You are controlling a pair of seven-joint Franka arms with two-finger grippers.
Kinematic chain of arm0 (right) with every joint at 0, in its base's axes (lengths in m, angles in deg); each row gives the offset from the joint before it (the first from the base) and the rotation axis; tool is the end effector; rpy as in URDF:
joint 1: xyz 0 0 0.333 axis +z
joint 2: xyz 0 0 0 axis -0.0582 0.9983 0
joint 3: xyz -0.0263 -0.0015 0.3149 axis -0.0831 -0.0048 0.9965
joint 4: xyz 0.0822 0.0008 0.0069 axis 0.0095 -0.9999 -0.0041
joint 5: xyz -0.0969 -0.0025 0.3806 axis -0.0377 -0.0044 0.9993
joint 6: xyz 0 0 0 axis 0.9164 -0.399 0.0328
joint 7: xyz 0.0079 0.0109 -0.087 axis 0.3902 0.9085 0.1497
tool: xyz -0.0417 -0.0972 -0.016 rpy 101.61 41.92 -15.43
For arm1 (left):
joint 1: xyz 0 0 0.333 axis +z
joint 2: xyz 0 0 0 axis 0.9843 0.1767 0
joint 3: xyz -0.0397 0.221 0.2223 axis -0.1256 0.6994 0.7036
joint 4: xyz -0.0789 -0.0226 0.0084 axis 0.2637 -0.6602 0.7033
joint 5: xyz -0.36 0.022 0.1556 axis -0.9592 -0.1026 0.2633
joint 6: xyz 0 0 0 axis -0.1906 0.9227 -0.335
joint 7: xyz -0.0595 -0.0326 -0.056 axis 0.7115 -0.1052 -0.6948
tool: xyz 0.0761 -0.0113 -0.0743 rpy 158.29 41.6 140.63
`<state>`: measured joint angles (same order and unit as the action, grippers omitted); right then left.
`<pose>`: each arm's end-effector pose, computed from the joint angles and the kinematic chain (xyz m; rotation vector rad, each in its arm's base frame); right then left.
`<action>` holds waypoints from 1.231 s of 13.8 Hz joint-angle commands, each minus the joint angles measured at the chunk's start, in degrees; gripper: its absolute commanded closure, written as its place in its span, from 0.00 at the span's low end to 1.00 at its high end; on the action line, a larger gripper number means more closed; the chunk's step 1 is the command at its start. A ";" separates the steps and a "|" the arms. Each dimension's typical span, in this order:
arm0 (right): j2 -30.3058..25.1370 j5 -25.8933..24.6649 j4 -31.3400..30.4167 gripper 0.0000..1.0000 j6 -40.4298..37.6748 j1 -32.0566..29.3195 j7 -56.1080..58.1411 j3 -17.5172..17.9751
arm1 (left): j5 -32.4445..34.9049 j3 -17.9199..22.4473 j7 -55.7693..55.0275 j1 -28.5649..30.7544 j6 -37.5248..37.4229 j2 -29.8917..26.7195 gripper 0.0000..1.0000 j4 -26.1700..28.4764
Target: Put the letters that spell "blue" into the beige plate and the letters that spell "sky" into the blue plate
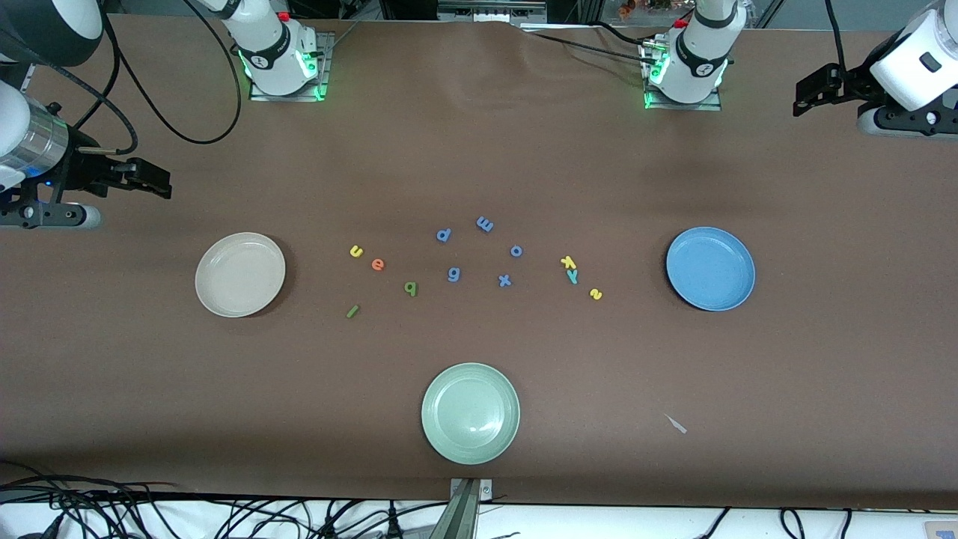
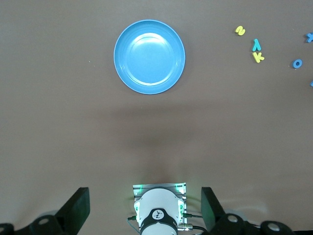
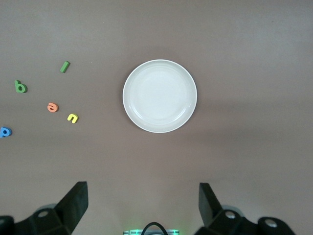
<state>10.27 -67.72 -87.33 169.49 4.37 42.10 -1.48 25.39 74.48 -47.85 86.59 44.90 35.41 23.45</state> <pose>0.5729 0.0327 0.5669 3.0868 -0.0010 -0.2229 0.4712 -0.0121 0.6150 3.1156 -0.0801 -0.3812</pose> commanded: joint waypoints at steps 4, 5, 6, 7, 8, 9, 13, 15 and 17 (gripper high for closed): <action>0.48 1.06 1.43 0.00 -1.32 -0.41 1.02 -0.02 | -0.66 0.01 -0.51 0.44 -1.47 0.82 0.00 -2.01; 0.48 1.06 1.43 0.00 -1.32 -0.41 1.02 -0.02 | -0.75 -0.07 -0.51 0.44 -1.56 0.73 0.00 -2.01; 0.48 1.06 1.43 0.00 -1.32 -0.41 1.02 -0.02 | -0.75 -0.16 -0.51 0.44 -1.56 0.73 0.00 -2.01; 0.48 1.06 1.43 0.00 -1.32 -0.50 1.02 -0.02 | -0.75 -0.08 -0.51 0.44 -1.56 0.73 0.00 -2.01; 0.48 1.06 1.43 0.00 -1.32 -0.50 0.94 -0.02 | -0.75 -0.08 -0.51 0.44 -1.56 0.73 0.00 -2.01; 0.48 1.06 1.43 0.00 -1.32 -0.50 0.85 -0.02 | -0.84 0.01 -0.42 0.44 -1.56 0.73 0.00 -2.01; 0.48 1.06 1.25 0.00 -1.41 -0.76 1.02 -0.11 | -1.19 -0.25 -0.16 0.26 -1.56 1.52 0.00 -4.03; 0.48 1.06 1.16 0.00 -1.41 -0.94 0.85 -0.11 | -1.10 -0.34 -0.25 0.35 -1.47 1.52 0.00 -4.03; 0.48 1.06 1.25 0.00 -1.41 -0.94 0.59 -0.02 | -1.01 0.01 -0.16 0.44 -1.47 1.70 0.00 -4.03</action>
<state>10.31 -67.72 -87.33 169.23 3.99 42.10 -1.67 25.39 74.30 -47.85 86.78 44.90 35.89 21.43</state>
